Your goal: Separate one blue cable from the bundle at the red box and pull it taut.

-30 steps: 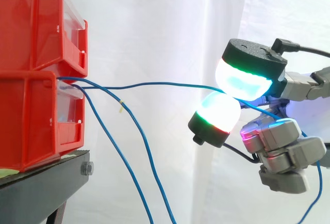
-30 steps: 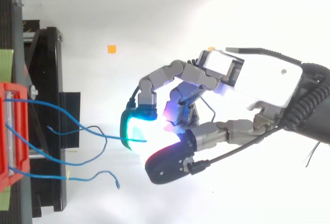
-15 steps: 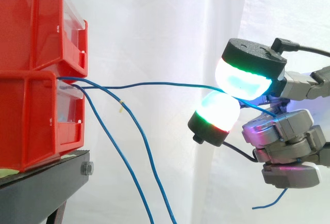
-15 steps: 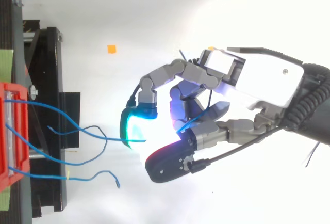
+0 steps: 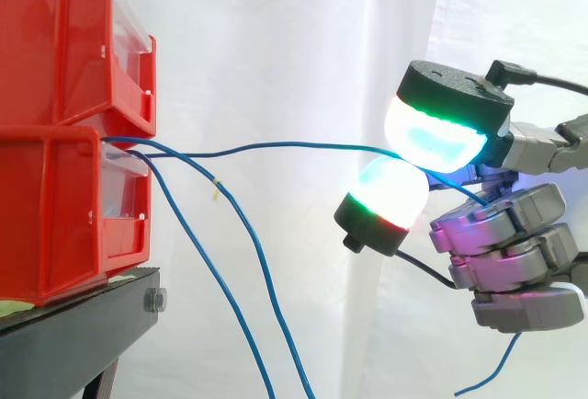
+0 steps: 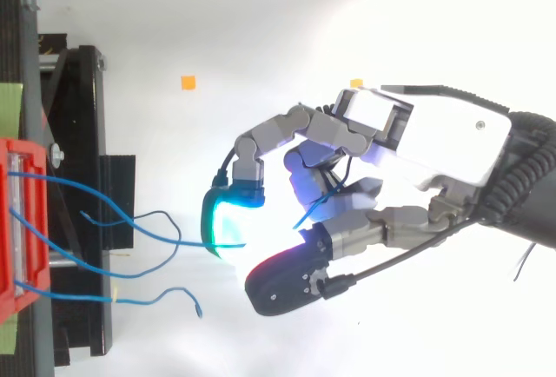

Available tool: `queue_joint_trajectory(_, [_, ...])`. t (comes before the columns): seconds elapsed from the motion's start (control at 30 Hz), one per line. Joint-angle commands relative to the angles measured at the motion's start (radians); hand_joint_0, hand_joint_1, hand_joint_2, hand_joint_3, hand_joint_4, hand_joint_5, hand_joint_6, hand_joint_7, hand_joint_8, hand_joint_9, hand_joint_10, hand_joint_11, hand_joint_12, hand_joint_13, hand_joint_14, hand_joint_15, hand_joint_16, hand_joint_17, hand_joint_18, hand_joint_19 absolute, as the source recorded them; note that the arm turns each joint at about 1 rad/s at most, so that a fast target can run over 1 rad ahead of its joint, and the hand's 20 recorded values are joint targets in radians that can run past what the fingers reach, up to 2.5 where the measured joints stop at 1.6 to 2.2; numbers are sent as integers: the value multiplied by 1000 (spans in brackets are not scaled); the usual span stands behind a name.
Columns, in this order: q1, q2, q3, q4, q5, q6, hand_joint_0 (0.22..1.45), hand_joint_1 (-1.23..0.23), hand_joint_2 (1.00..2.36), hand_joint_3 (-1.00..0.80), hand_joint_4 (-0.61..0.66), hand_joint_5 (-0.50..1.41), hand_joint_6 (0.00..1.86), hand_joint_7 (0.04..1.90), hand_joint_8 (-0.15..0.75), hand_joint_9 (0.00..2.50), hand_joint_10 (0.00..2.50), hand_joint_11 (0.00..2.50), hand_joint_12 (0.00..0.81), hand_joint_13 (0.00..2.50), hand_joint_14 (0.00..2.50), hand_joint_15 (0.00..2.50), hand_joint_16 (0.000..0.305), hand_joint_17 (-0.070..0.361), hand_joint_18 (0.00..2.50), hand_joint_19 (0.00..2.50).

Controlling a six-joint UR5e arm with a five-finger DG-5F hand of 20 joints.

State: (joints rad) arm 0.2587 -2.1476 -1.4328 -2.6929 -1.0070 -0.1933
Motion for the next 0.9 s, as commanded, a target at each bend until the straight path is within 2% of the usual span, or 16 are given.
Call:
queue_joint_trajectory(0.0, [2, 0, 0, -2, 1, -2, 821, -784, 1000, -500, -49, -221, 899, 1007, 314, 732, 1872, 1336, 339, 874, 1913, 1504, 31, 71, 1320, 1516])
queue_joint_trajectory(0.23, [2, 0, 0, -36, -2, -6, 822, -784, 1000, -500, -51, -220, 900, 997, 312, 687, 2188, 1384, 345, 820, 2162, 1532, 30, 68, 1332, 1575])
queue_joint_trajectory(0.3, [2, 0, 0, -44, -1, -9, 822, -782, 1000, -500, -55, -220, 900, 991, 313, 668, 2316, 1404, 348, 779, 2370, 1485, 30, 68, 1360, 1618])
queue_joint_trajectory(0.4, [2, 0, 0, -45, -1, -11, 823, -782, 1000, -500, -51, -220, 900, 994, 316, 658, 2416, 1419, 345, 746, 2500, 1475, 31, 69, 1381, 1673])
queue_joint_trajectory(0.87, [2, 0, -1, -45, -2, -9, 825, -779, 1000, -500, -48, -222, 901, 988, 316, 649, 2431, 1420, 353, 732, 2500, 1440, 31, 71, 1456, 1702])
